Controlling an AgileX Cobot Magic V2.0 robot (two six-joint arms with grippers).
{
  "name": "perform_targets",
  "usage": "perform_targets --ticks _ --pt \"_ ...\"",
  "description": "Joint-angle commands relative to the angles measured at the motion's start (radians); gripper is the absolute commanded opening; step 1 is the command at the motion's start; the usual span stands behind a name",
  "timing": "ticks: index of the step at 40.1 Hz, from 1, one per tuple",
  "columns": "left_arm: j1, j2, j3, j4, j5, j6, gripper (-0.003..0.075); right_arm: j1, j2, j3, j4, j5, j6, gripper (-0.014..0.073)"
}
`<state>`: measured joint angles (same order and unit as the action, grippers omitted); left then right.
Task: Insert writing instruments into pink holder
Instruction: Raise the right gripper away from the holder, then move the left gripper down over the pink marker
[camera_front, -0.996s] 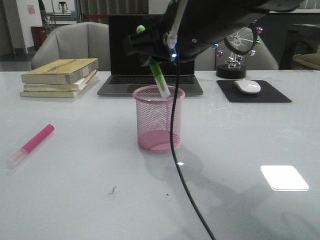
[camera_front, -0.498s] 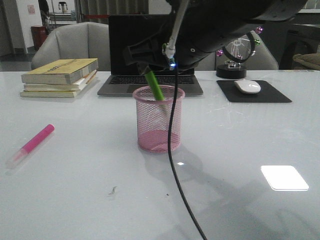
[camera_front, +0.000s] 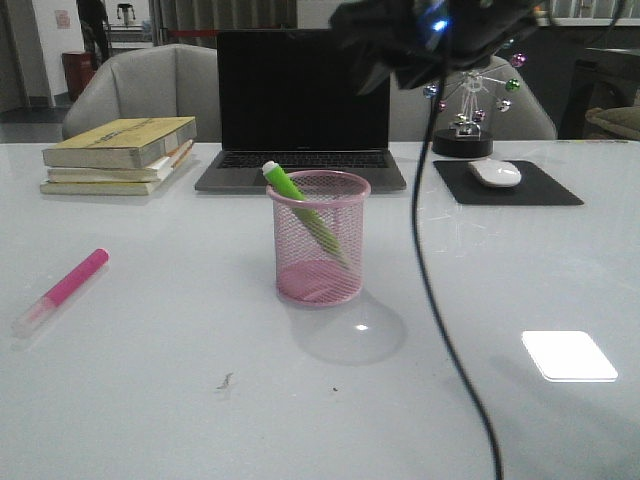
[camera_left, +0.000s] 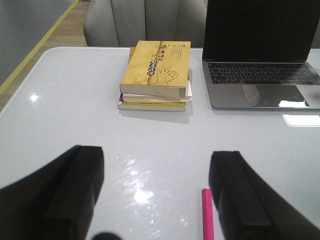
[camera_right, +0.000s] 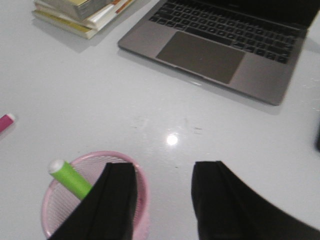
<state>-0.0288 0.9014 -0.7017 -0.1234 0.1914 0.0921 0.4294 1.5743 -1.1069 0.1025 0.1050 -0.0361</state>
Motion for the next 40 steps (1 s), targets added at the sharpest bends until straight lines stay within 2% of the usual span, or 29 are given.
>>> perform_targets --ticks 1,9,15,24,31,36,40 --pt "-0.006 -0.007 -0.036 0.001 -0.084 -0.006 0.0507 -0.074 -0.115 -0.028 -0.029 0.033 -0.008 0.0395" --pt "-0.006 -0.007 -0.036 0.005 -0.089 -0.006 0.0507 -0.206 -0.22 -0.015 -0.103 0.193 -0.008 0.0395" --pt "-0.006 -0.007 -0.036 0.005 -0.099 -0.006 0.0507 -0.311 -0.308 0.051 -0.117 0.222 -0.008 0.0395" --pt "-0.006 -0.007 -0.036 0.005 -0.101 -0.006 0.0507 -0.436 -0.425 0.242 -0.117 0.225 -0.008 0.0395" --pt "-0.006 -0.007 -0.036 0.005 -0.101 -0.006 0.0507 -0.484 -0.495 0.359 -0.117 0.225 -0.008 0.0395" --pt "-0.006 -0.002 -0.036 0.005 -0.082 -0.006 0.0507 -0.486 -0.51 0.381 -0.117 0.243 -0.008 0.0395" --pt "-0.006 0.04 -0.069 -0.023 -0.005 -0.006 0.0507 -0.486 -0.51 0.381 -0.116 0.257 -0.008 0.0395"
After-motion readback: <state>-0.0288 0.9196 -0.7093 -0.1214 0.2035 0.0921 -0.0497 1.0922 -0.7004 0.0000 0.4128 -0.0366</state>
